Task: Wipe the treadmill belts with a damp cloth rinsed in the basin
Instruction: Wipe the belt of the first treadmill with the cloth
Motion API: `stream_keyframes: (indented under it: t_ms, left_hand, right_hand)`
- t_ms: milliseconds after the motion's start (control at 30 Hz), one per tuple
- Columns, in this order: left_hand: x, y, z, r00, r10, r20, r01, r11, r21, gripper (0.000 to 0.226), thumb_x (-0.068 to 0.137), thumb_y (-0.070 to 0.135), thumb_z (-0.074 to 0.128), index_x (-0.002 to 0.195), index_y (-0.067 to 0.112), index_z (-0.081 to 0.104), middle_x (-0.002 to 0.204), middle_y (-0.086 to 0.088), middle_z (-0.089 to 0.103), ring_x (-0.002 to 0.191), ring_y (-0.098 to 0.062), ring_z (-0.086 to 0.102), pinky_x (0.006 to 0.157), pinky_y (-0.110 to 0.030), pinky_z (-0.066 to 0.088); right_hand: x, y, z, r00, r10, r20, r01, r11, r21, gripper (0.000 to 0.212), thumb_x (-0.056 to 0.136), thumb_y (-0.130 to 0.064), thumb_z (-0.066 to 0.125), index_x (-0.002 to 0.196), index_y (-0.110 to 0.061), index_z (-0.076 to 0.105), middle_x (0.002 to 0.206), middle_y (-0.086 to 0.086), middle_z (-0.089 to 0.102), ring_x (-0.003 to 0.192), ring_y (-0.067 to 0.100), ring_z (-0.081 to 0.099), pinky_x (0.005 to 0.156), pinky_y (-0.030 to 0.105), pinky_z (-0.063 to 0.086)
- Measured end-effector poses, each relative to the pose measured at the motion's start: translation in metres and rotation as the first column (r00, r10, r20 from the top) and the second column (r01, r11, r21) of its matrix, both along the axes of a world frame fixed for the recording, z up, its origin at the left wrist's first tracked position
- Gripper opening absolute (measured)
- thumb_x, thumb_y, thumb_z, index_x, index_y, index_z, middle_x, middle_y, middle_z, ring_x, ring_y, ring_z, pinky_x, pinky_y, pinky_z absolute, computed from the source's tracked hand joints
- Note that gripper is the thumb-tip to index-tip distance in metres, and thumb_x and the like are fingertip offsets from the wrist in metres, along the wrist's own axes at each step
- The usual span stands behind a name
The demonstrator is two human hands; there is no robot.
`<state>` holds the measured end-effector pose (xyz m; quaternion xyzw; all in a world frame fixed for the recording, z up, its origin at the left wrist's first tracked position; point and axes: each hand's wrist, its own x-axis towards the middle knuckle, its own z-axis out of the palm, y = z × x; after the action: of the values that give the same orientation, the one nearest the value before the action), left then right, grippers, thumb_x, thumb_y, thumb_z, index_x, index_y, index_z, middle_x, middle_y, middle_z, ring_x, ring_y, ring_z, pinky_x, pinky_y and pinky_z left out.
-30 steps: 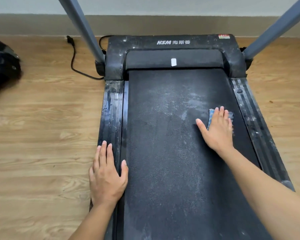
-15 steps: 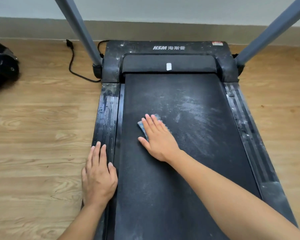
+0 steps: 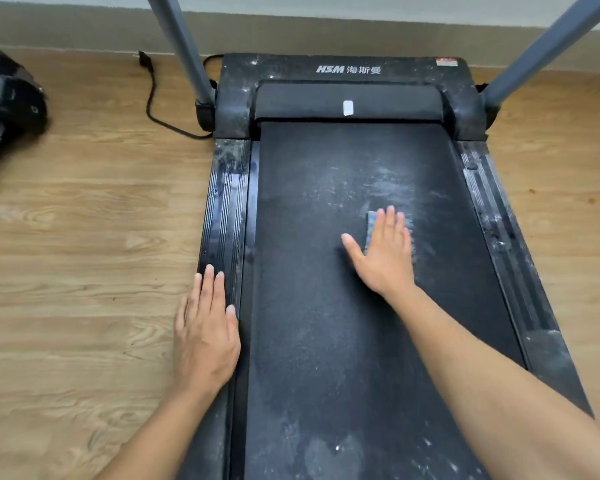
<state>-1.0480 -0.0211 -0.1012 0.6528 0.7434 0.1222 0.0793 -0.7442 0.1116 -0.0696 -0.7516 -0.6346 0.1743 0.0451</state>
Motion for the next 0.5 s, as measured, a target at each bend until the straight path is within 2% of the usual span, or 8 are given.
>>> stream_keyframes:
  t_ms: [67,133,200,267,367,433,500]
  left_hand:
    - [-0.002,-0.016,-0.001,1.000,0.005,-0.022,-0.005,1.000,0.006,0.064,0.106,0.036,0.029,0.166,0.013,0.027,0.176,0.003,0.013,0.163,-0.018,0.011,0.125,-0.051,0.030]
    - [-0.001,-0.016,-0.005,1.000,-0.013,-0.002,0.013,1.000,0.020,0.064,0.106,0.034,0.031,0.165,0.010,0.028,0.176,0.002,0.014,0.163,-0.019,0.011,0.121,-0.051,0.038]
    - [-0.001,-0.015,-0.004,1.000,-0.019,0.018,0.019,1.000,0.014,0.064,0.106,0.034,0.030,0.165,0.009,0.029,0.176,0.002,0.014,0.163,-0.018,0.010,0.116,-0.049,0.042]
    - [-0.002,-0.014,-0.001,0.999,-0.017,0.039,0.017,1.000,0.002,0.064,0.106,0.035,0.028,0.165,0.010,0.027,0.176,0.005,0.011,0.163,-0.015,0.007,0.116,-0.049,0.043]
    - [-0.001,-0.015,0.001,0.999,-0.006,0.047,0.008,0.999,-0.035,0.065,0.106,0.036,0.027,0.167,0.014,0.024,0.176,0.012,0.006,0.163,-0.010,0.002,0.115,-0.053,0.044]
    - [0.001,-0.014,0.002,0.999,-0.005,0.046,0.007,0.999,-0.045,0.065,0.105,0.037,0.027,0.167,0.016,0.024,0.176,0.013,0.005,0.163,-0.010,0.001,0.113,-0.054,0.046]
    - [0.001,-0.014,0.004,0.999,0.001,0.043,0.001,0.999,-0.053,0.065,0.105,0.037,0.026,0.167,0.016,0.024,0.176,0.013,0.005,0.163,-0.011,0.002,0.110,-0.055,0.049]
  right_hand:
    - [-0.073,-0.010,-0.005,0.975,0.222,0.000,-0.222,0.974,0.052,0.097,0.101,-0.075,0.020,0.167,-0.008,-0.001,0.175,0.010,-0.010,0.161,0.026,-0.015,0.131,0.043,-0.006]
    - [-0.124,-0.025,-0.009,0.895,0.446,0.012,-0.445,0.892,0.075,0.089,0.104,-0.068,0.020,0.167,-0.008,0.001,0.175,0.009,-0.008,0.161,0.026,-0.013,0.131,0.045,-0.002]
    - [-0.133,-0.038,-0.013,0.790,0.612,0.044,-0.614,0.788,0.052,0.083,0.107,-0.064,0.021,0.167,-0.010,0.004,0.176,0.009,-0.005,0.162,0.024,-0.011,0.131,0.046,0.004]
    - [-0.106,-0.043,-0.015,0.745,0.663,0.066,-0.666,0.745,0.039,0.082,0.106,-0.065,0.019,0.168,-0.012,0.005,0.176,0.006,-0.004,0.162,0.022,-0.011,0.131,0.046,0.005]
    - [-0.032,-0.036,-0.011,0.831,0.551,0.078,-0.554,0.833,0.011,0.089,0.103,-0.073,0.018,0.168,-0.015,0.000,0.176,0.002,-0.011,0.161,0.018,-0.015,0.132,0.044,0.002]
    - [0.036,-0.032,-0.008,0.927,0.363,0.091,-0.363,0.932,-0.018,0.094,0.101,-0.078,0.017,0.168,-0.016,-0.005,0.175,0.002,-0.016,0.160,0.018,-0.019,0.132,0.042,-0.003]
    - [0.102,-0.036,-0.001,0.987,0.131,0.093,-0.128,0.991,-0.034,0.098,0.097,-0.081,0.014,0.167,-0.015,-0.007,0.175,0.003,-0.016,0.160,0.019,-0.017,0.132,0.044,-0.001]
